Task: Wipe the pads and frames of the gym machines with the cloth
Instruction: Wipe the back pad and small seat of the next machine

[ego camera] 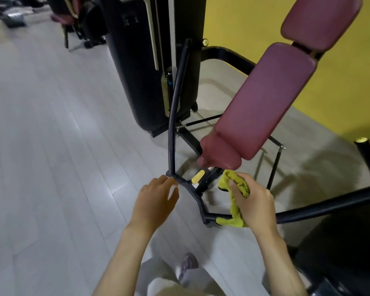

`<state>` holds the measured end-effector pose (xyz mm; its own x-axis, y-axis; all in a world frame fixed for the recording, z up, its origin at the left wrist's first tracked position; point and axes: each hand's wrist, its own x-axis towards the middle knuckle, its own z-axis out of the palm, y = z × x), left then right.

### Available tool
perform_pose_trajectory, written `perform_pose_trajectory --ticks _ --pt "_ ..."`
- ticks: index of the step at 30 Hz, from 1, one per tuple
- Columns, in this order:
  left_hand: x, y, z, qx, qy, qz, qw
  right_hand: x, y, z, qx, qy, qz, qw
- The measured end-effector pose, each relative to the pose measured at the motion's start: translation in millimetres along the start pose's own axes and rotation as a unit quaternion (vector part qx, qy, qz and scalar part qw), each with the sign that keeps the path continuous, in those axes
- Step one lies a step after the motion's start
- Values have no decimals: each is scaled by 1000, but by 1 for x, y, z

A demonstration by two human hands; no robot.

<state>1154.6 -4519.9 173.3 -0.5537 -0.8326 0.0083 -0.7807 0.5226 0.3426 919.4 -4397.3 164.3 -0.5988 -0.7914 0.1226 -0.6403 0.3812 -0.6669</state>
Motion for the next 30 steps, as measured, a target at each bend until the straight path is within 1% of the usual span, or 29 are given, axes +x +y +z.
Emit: perform_pose_trajectory --ticks 2,5,10,13,16,18,20,23,28,30 --pt "38 -6 1 -5 -10 7 1000 29 -2 10 7 6 0 1000" --pt "91 -17 9 -16 -29 18 999 66 4 29 8 -6 18 1000" --pt "182 -47 35 -23 -67 52 996 124 16 62 -18 -7 55 998" --pt "236 -67 55 -27 -94 76 992 158 20 87 -36 -33 97 994" --pt "284 -92 72 -19 -132 89 987 190 24 114 -55 -78 129 987" --pt "313 -107 83 -12 -151 102 983 211 29 134 -61 -90 126 986" --pt "338 -119 94 -9 -168 109 980 230 35 157 -77 -83 116 987" --pt "369 -135 121 -14 -181 92 979 255 56 199 -104 -55 95 988" --pt "402 -159 198 3 -224 52 973 307 119 271 -54 -93 120 987" --pt "414 -167 231 5 -239 48 970 322 151 305 -45 -83 112 989"
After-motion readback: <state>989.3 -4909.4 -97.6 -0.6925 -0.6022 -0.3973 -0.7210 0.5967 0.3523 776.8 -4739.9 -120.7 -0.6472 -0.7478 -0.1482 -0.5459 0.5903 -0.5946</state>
